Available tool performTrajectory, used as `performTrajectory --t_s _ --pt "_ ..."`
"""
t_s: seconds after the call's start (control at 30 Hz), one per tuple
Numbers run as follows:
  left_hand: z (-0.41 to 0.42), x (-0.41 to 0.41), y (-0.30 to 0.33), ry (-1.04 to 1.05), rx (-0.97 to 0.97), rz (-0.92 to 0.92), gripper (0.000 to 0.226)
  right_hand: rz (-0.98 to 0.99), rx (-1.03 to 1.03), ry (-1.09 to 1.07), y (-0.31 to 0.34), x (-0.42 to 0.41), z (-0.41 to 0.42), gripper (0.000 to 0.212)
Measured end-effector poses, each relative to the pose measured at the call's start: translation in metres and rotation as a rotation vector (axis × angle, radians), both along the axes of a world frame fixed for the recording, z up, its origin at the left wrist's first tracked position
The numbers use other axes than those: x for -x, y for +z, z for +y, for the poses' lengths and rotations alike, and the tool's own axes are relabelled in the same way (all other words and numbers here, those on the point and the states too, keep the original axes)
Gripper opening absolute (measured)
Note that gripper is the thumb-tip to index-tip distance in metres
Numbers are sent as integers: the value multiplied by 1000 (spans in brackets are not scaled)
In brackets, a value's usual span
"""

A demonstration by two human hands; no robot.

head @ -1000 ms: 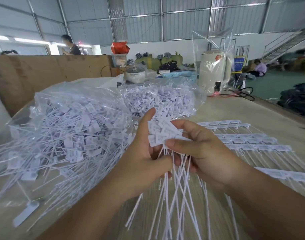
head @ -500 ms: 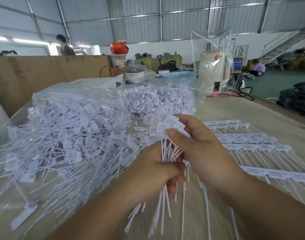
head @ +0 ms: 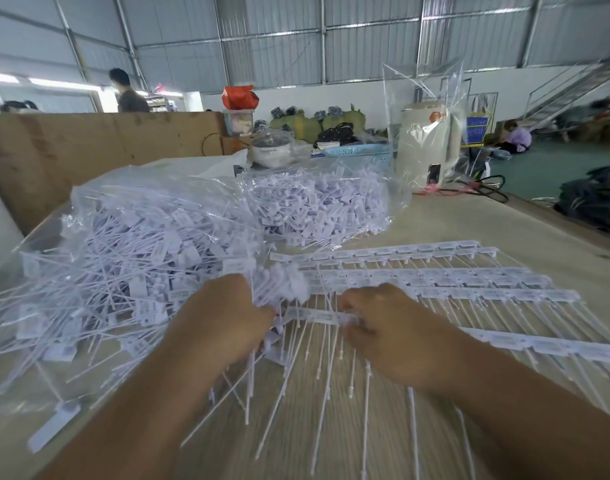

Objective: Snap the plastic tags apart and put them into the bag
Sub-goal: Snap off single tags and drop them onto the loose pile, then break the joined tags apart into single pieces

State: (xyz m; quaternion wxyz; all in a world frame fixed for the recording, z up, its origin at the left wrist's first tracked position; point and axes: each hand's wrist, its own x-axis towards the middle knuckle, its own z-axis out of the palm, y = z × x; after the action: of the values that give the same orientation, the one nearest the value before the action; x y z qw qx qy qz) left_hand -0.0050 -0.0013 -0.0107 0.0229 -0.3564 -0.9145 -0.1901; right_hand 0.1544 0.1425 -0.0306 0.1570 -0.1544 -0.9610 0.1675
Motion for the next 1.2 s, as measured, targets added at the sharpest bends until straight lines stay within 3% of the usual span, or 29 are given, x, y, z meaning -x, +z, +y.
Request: performTrajectory --t_s 0.2,0.33,0.37,0.43,0.53,0.6,0.8,1.03,1.1,1.2 --pt "-3 -6 5 104 118 133 47 23 -91 44 -12 5 -2 32" --pt "2 -16 1 68 75 220 106 23 -113 45 -10 7 0 53" --pt "3 -18 -2 3 47 227 111 21 -109 39 -9 7 0 57" --pt "7 -21 -8 -198 -10 264 101 19 -110 38 -4 6 -1 58" --pt "14 -18 -17 -387 -29 312 60 39 -148 52 4 3 -3 51" --pt "17 -11 -20 -370 -27 309 44 77 -159 47 9 1 -4 46" --pt "14 2 -20 -295 -34 263 31 188 -154 38 18 -2 -2 34" --pt "11 -24 -2 -344 -758 -291 34 199 -144 83 22 -5 -5 39" --pt "9 -30 3 -398 -812 -461 33 165 -119 98 24 -6 -6 39" --pt "11 -32 1 -452 -666 -408 17 126 -123 136 25 -8 -8 44"
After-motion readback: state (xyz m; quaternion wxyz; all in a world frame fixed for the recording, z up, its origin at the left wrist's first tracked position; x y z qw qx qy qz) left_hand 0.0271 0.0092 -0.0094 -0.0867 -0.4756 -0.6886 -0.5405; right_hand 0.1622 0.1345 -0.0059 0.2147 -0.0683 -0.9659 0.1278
